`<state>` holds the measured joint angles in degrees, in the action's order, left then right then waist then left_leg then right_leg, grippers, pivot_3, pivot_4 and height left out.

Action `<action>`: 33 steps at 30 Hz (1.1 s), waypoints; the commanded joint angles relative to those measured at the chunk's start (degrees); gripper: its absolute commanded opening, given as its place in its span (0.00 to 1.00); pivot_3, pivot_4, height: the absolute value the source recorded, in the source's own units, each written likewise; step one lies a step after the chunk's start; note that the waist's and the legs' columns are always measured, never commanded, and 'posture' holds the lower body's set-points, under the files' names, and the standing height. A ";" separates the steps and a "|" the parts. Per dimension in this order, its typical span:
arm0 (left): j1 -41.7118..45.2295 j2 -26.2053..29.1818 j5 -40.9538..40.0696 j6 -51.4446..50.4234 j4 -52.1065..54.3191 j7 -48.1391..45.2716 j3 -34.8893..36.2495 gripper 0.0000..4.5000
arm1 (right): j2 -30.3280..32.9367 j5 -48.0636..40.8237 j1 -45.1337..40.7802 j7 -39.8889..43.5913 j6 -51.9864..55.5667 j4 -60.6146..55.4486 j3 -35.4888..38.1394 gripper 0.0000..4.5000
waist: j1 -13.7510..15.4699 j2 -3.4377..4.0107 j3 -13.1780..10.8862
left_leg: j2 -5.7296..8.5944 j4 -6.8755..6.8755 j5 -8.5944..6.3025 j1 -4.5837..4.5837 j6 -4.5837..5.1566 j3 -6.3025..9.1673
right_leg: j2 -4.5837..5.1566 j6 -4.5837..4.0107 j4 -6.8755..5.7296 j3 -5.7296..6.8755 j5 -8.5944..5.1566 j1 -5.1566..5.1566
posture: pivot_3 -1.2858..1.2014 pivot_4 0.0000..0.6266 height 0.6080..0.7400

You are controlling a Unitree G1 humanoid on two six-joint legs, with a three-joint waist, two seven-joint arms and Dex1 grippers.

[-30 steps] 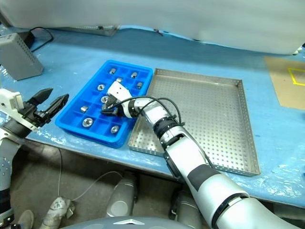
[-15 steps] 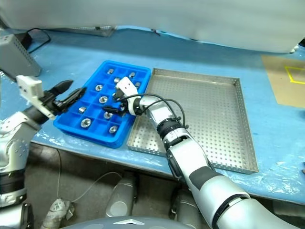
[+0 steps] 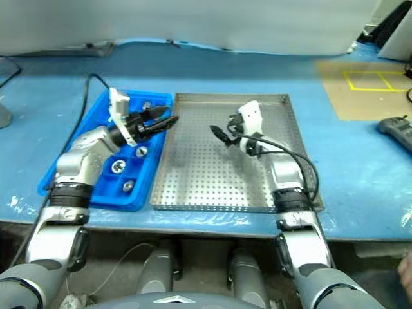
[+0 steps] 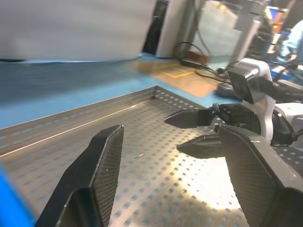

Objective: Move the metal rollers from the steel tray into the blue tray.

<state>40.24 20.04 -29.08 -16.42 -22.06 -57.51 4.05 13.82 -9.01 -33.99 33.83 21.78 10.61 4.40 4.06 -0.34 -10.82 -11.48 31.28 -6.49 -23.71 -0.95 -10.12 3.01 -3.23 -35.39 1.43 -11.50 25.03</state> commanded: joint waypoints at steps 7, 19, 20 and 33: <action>-1.20 -6.37 3.97 9.95 -2.50 0.12 -1.47 0.99 | 2.69 -5.86 13.27 -2.45 2.53 -19.09 3.73 1.00 | -1.96 0.00 0.00 | -0.01 0.06 -0.24 0.22 0.40 -0.04 | -0.01 -0.01 0.30 0.00 0.02 -0.42 | 0.42 0.24 1.00; -3.64 -6.51 7.24 14.14 -2.39 0.44 -2.46 0.99 | 5.85 -6.02 14.50 -1.66 1.28 -20.34 2.04 1.00 | -1.61 0.00 0.00 | -0.14 0.05 -0.36 0.55 0.61 -0.03 | 0.10 0.04 0.62 0.02 0.06 -0.94 | 0.44 0.24 1.00; -3.67 -6.43 7.50 14.28 -2.39 0.43 -2.53 0.99 | 5.96 -6.02 14.26 -1.71 1.01 -20.09 2.00 1.00 | -1.58 0.00 0.00 | -0.15 0.04 -0.36 0.54 0.61 -0.03 | 0.10 0.04 0.64 0.04 0.06 -0.93 | 0.44 0.24 1.00; -3.30 -6.96 8.82 15.56 -2.92 2.17 -1.98 0.99 | 7.18 -2.95 12.86 -1.71 -1.30 -17.54 -2.12 1.00 | -1.51 0.00 0.00 | -0.15 0.04 -0.37 0.56 0.61 -0.03 | 0.10 0.04 0.63 0.04 0.06 -0.94 | 0.46 0.24 1.00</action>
<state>36.01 13.14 -20.39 -2.37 -26.32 -56.39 1.73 19.92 -12.75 -19.80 32.15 21.99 -6.40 2.81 2.55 -0.34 -10.82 -11.62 31.32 -6.86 -23.15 -0.33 -10.15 3.12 -3.20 -34.75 1.47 -11.43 24.10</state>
